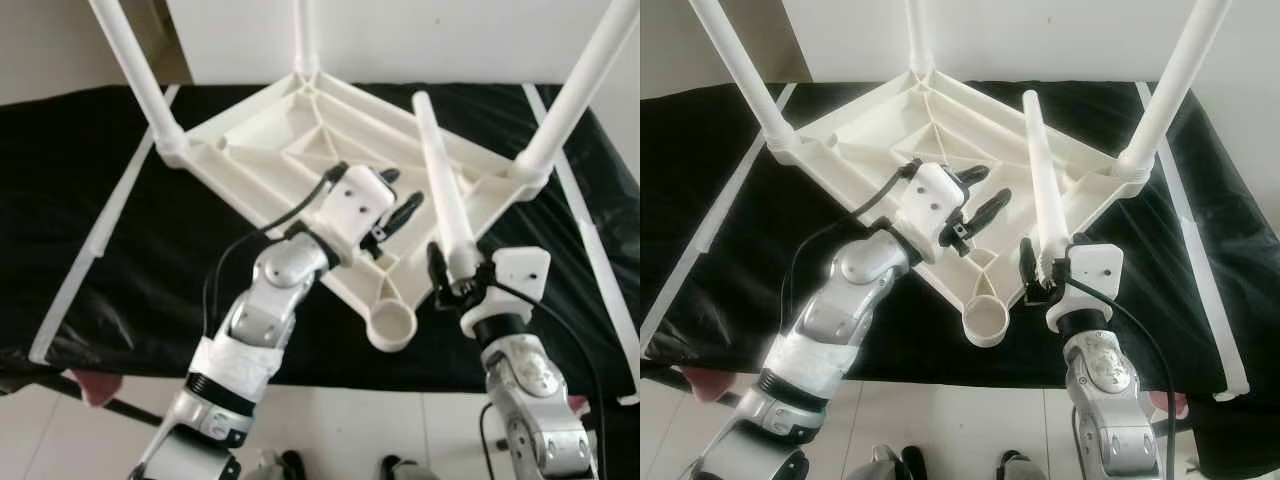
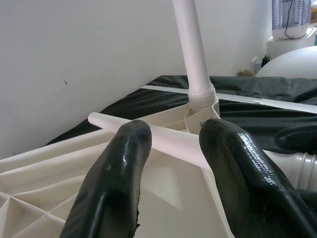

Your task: Building children table

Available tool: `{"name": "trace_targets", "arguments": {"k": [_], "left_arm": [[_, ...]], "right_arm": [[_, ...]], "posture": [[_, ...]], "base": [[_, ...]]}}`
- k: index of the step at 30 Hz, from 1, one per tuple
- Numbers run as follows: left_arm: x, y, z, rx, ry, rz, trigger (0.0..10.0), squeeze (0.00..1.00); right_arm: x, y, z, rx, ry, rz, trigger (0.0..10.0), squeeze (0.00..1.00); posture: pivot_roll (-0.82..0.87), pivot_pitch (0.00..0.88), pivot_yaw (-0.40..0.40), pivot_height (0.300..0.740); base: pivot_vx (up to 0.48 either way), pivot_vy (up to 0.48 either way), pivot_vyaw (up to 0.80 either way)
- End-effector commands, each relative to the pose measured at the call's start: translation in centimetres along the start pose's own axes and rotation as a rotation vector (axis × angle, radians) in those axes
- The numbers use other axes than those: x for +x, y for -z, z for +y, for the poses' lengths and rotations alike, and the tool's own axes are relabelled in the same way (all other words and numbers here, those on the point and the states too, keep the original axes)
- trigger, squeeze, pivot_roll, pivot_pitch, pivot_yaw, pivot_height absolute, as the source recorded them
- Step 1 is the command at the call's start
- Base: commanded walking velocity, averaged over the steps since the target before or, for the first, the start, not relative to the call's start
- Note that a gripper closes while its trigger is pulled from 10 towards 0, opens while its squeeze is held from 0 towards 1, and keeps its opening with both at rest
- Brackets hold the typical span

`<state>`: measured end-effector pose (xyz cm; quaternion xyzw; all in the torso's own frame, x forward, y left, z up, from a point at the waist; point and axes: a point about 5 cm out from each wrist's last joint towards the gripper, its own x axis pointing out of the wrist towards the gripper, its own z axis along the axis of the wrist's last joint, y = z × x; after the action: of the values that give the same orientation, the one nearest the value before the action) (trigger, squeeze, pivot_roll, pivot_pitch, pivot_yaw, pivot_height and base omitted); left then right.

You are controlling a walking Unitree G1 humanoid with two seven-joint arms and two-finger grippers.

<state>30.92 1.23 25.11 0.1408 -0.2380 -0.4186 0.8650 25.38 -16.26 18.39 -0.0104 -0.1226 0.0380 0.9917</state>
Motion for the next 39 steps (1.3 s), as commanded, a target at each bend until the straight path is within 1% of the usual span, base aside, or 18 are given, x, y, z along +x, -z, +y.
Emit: {"name": "trace_targets", "arguments": {"k": [1, 3, 4, 5, 7, 8, 11, 21, 22, 23, 24, 30, 32, 34, 35, 36, 37, 39], "left_arm": [[-0.1, 0.0, -0.3, 0.002, 0.003, 0.004, 10.0, 0.00], [-0.1, 0.0, -0.2, 0.002, 0.002, 0.003, 10.0, 0.00], [-0.1, 0.0, -0.2, 0.003, 0.001, 0.003, 10.0, 0.00], [-0.1, -0.1, -0.2, 0.003, 0.000, 0.003, 10.0, 0.00], [-0.1, -0.1, -0.2, 0.003, -0.001, 0.003, 10.0, 0.00], [-0.2, -0.1, -0.2, 0.002, 0.000, 0.002, 10.0, 0.00], [-0.1, -0.1, -0.3, -0.001, 0.002, 0.000, 10.0, 0.00], [-0.1, -0.3, -0.4, -0.004, 0.005, -0.006, 10.0, 0.00], [-0.1, -0.3, -0.4, -0.004, 0.005, -0.006, 10.0, 0.00], [-0.1, -0.3, -0.4, -0.004, 0.005, -0.006, 10.0, 0.00], [-0.1, -0.3, -0.5, -0.005, 0.005, -0.005, 10.0, 0.00], [0.0, -0.3, -0.5, -0.005, 0.006, -0.005, 10.0, 0.00], [0.0, -0.2, -0.5, -0.007, 0.008, -0.005, 10.0, 0.00], [0.0, -0.2, -0.5, -0.007, 0.008, -0.005, 10.0, 0.00], [0.0, -0.2, -0.6, -0.008, 0.008, -0.005, 10.0, 0.00], [0.0, -0.2, -0.6, -0.041, 0.005, -0.005, 10.0, 0.00], [0.0, -0.2, -0.6, -0.074, 0.003, -0.009, 10.0, 1.00], [-0.1, -0.2, -0.5, -0.090, 0.000, -0.010, 10.0, 1.00]], "right_arm": [[-0.3, 0.5, 0.1, 0.008, 0.001, 0.020, 10.0, 1.00], [-0.3, 0.6, 0.1, 0.000, 0.001, 0.022, 10.0, 1.00], [-0.4, 0.6, 0.2, -0.023, -0.007, 0.024, 10.0, 0.09], [-0.4, 0.7, 0.2, -0.044, -0.012, 0.024, 10.0, 0.00], [-0.4, 0.7, 0.3, -0.078, -0.020, 0.022, 10.0, 0.00], [-0.5, 0.5, 0.4, -0.207, -0.055, 0.009, 10.0, 0.00], [-0.6, 0.9, 0.4, -0.361, -0.090, 0.022, 10.0, 0.00], [-0.7, 2.0, 0.2, -0.342, -0.058, 0.076, 10.0, 0.00], [-0.7, 2.0, 0.3, -0.318, -0.059, 0.073, 7.8, 0.00], [-0.7, 2.0, 0.4, -0.303, -0.060, 0.071, 7.8, 0.00], [-0.6, 1.8, 0.5, -0.259, -0.058, 0.062, 0.0, 0.00], [-0.5, 1.6, 0.6, -0.182, -0.044, 0.053, 0.0, 0.00], [-0.2, 0.6, 0.8, 0.022, -0.028, 0.007, 0.0, 0.00], [-0.2, 0.6, 0.8, 0.022, -0.028, 0.007, 0.0, 0.00], [-0.1, 0.3, 0.8, 0.112, -0.013, -0.008, 0.0, 0.00], [0.0, 0.1, 0.8, 0.168, 0.000, -0.017, 10.0, 0.00], [0.0, 0.2, 0.6, 0.191, 0.014, -0.011, 10.0, 0.00], [0.1, 0.2, 0.5, 0.215, 0.028, -0.007, 10.0, 0.00]], "posture": [[-0.15, 0.174, 0.047, 0.740], [-0.15, 0.174, 0.048, 0.740], [-0.15, 0.174, 0.047, 0.740], [-0.15, 0.174, 0.047, 0.740], [-0.15, 0.174, 0.047, 0.740], [-0.15, 0.174, 0.047, 0.740], [-0.15, 0.174, 0.047, 0.740], [-0.15, 0.171, 0.048, 0.740], [-0.15, 0.172, 0.047, 0.740], [-0.15, 0.172, 0.047, 0.740], [-0.15, 0.172, 0.048, 0.740], [-0.15, 0.173, 0.047, 0.740], [-0.15, 0.173, 0.046, 0.740], [-0.15, 0.173, 0.046, 0.740], [-0.15, 0.172, 0.045, 0.740], [-0.15, 0.172, 0.044, 0.740], [-0.15, 0.171, 0.044, 0.740], [-0.15, 0.171, 0.044, 0.740]], "base": [[0.000, 0.000, 0.00], [0.000, 0.000, 0.00], [0.000, 0.000, 0.00], [0.000, 0.000, 0.00], [0.000, 0.000, 0.00], [0.000, 0.000, 0.00], [0.000, 0.000, 0.00], [0.000, 0.000, 0.00], [0.000, 0.000, 0.00], [0.000, 0.000, 0.00], [0.000, 0.000, 0.00], [0.000, 0.000, 0.00], [0.000, 0.000, 0.00], [0.000, 0.000, 0.00], [0.000, 0.000, 0.00], [0.000, 0.000, 0.00], [0.000, 0.000, 0.00], [0.000, 0.000, 0.00]]}}
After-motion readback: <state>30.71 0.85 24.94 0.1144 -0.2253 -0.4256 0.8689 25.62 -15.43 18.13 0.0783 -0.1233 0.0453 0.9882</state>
